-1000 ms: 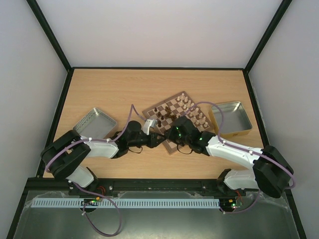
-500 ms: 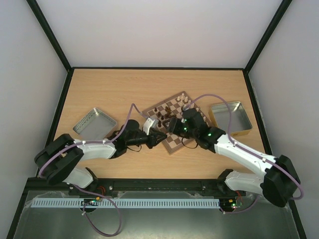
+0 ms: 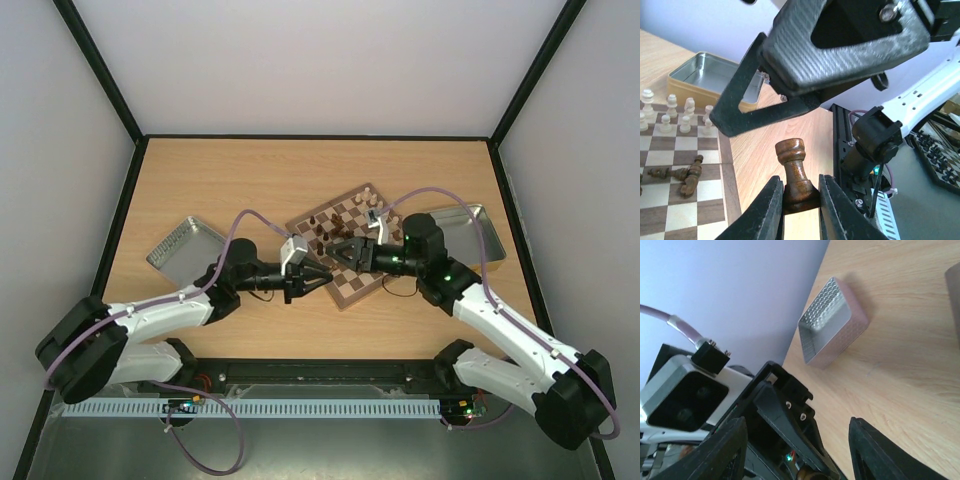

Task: Set up the chess pieces on the board
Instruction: Place the chess piece on the chessboard.

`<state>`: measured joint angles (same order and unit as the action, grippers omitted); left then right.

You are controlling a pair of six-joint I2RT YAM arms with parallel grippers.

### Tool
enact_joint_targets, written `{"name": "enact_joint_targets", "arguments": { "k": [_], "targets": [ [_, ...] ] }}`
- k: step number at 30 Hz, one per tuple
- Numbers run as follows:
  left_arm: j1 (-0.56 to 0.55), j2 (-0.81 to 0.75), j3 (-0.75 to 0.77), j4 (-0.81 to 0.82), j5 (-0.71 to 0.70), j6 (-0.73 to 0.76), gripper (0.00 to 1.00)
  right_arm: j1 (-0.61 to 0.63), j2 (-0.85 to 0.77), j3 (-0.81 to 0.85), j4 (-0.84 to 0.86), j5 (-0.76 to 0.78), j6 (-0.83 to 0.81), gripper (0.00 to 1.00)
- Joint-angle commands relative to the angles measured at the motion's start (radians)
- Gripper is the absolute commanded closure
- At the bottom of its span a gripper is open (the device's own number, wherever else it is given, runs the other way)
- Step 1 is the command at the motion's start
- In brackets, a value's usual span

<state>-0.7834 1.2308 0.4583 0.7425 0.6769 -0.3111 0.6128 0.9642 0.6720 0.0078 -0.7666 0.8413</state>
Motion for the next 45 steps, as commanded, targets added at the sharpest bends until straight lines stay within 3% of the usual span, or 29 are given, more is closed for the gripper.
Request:
{"name": "enact_joint_targets", "arguments": {
  "k": [1,6,14,24,29,32,35,41,45],
  "targets": [
    [0.019,-0.046,-0.008,0.042,0.082,0.053,0.94,-0.001,-0.023,-0.017,0.036,-0.134,-0.029,0.47],
    [0.027,-0.062,-0.007,0.047,0.086,0.047,0.94,-0.002,-0.039,-0.025,0.012,-0.171,-0.043,0.51],
    [0.033,-0.051,-0.002,0.052,0.082,0.044,0.94,-0.001,-0.04,-0.023,0.024,-0.201,-0.038,0.77],
    [0.036,-0.047,0.003,0.046,0.086,0.049,0.94,-0.001,0.007,-0.017,0.01,-0.2,-0.062,0.81],
    [0.041,-0.043,0.009,0.02,0.054,0.048,0.88,-0.001,0.022,-0.008,-0.007,-0.181,-0.084,0.93],
    [0.042,-0.045,0.013,-0.032,-0.04,0.03,0.64,-0.002,0.013,0.009,-0.05,-0.078,-0.129,0.96],
    [0.042,-0.057,0.01,-0.127,-0.234,-0.004,0.44,0.0,0.03,0.051,-0.168,0.126,-0.197,0.97],
    [0.065,-0.119,-0.033,-0.294,-0.641,-0.149,0.33,0.06,0.072,0.089,-0.261,0.621,-0.286,0.97],
    [0.081,-0.159,-0.038,-0.38,-0.749,-0.204,0.31,0.136,0.147,0.098,-0.239,0.851,-0.32,0.97]
  ]
}}
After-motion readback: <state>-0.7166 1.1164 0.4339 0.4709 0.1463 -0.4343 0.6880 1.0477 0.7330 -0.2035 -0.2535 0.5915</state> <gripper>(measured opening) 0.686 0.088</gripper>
